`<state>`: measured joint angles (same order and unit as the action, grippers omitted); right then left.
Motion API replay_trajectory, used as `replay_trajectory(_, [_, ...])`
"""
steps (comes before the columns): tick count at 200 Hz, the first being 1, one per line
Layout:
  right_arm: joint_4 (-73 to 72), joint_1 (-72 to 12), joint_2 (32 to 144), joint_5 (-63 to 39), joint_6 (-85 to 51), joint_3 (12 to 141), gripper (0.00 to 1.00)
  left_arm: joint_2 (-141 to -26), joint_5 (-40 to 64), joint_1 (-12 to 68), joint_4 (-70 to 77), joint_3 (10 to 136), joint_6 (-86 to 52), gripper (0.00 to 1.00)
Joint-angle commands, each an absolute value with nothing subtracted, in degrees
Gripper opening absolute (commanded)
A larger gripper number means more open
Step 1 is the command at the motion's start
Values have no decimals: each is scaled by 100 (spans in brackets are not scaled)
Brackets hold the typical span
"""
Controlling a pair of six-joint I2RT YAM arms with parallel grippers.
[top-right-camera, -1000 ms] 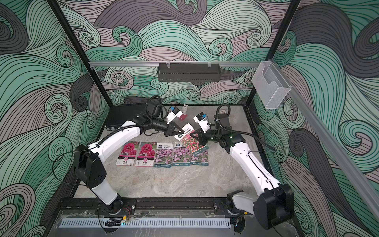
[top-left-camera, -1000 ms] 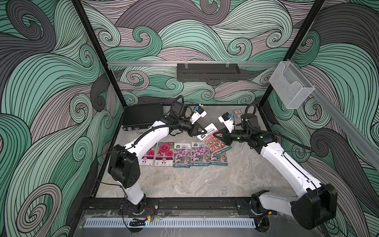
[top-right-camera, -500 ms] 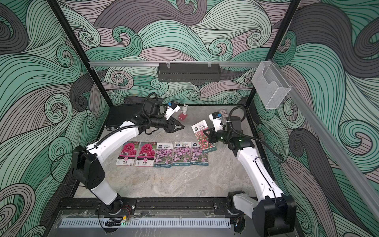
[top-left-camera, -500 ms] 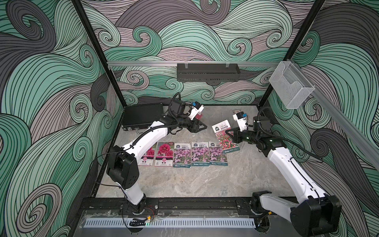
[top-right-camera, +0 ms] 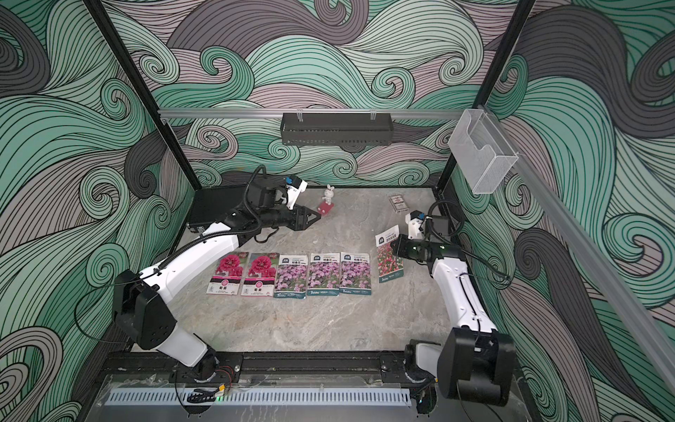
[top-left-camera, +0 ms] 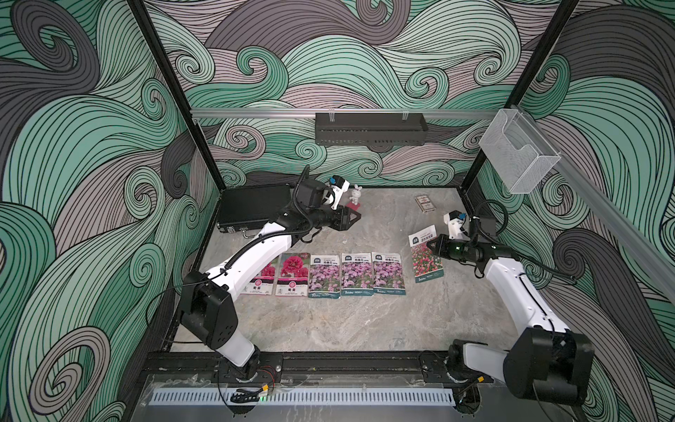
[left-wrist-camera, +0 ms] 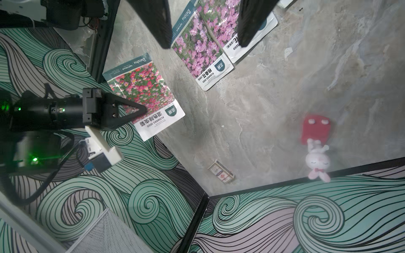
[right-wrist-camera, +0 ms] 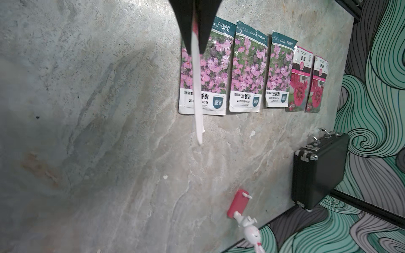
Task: Arrange the seed packets in a row
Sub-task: Place the seed packet at the center of the board.
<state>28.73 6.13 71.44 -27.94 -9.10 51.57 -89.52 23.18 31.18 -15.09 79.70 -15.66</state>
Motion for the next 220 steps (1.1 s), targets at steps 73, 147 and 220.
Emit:
replay_trajectory(73, [2915, 664, 8213, -2266, -953, 4960, 0, -7956, 1514, 3471, -970, 7471, -2061, 50])
replay_trajectory(147, [2653, 645, 8653, -2175, -1147, 4893, 1, -7896, 1485, 3533, -890, 7384, -2048, 50])
replay_trajectory(220, [2755, 646, 8848, -1689, -1094, 4964, 24, -7955, 1503, 3551, -865, 7353, -2006, 50])
